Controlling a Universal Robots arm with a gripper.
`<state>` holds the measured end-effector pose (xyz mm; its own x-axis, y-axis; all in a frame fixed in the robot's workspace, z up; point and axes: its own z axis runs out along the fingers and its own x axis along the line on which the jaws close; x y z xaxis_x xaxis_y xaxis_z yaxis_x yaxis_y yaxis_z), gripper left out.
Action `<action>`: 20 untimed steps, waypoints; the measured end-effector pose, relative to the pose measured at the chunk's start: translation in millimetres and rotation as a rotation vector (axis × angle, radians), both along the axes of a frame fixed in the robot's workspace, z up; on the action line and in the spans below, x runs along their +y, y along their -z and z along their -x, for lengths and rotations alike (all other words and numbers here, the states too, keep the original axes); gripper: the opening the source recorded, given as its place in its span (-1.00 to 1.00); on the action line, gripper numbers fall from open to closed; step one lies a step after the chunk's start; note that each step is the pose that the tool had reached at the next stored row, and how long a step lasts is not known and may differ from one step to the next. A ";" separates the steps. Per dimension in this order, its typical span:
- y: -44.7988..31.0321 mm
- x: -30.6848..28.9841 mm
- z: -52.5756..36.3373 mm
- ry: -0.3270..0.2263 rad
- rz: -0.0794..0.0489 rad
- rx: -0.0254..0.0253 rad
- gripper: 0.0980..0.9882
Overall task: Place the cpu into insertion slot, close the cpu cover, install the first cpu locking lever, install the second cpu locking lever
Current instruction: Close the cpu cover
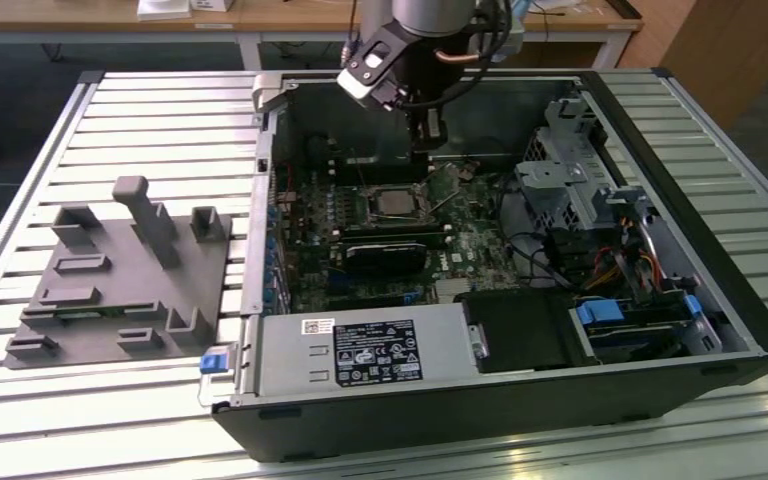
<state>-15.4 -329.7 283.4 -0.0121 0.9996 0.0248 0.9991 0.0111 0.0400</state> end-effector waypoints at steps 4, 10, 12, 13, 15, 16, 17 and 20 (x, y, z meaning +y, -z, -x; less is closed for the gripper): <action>2.3 0.0 -6.9 0.000 0.000 0.0064 -0.98; 8.9 -5.5 -8.2 0.000 -0.001 0.0064 -0.98; 9.7 -5.6 -12.5 -0.008 -0.001 0.0065 -0.98; 10.0 -5.6 -14.8 -0.012 -0.001 0.0064 -0.98; 10.8 -5.4 -20.4 -0.015 -0.001 0.0065 -0.98; 11.1 -5.0 -22.6 -0.015 -0.001 0.0065 -0.98; 11.5 -4.1 -24.3 -0.015 -0.001 0.0065 -0.98; 13.2 -1.1 -29.9 -0.015 -0.001 0.0064 -0.98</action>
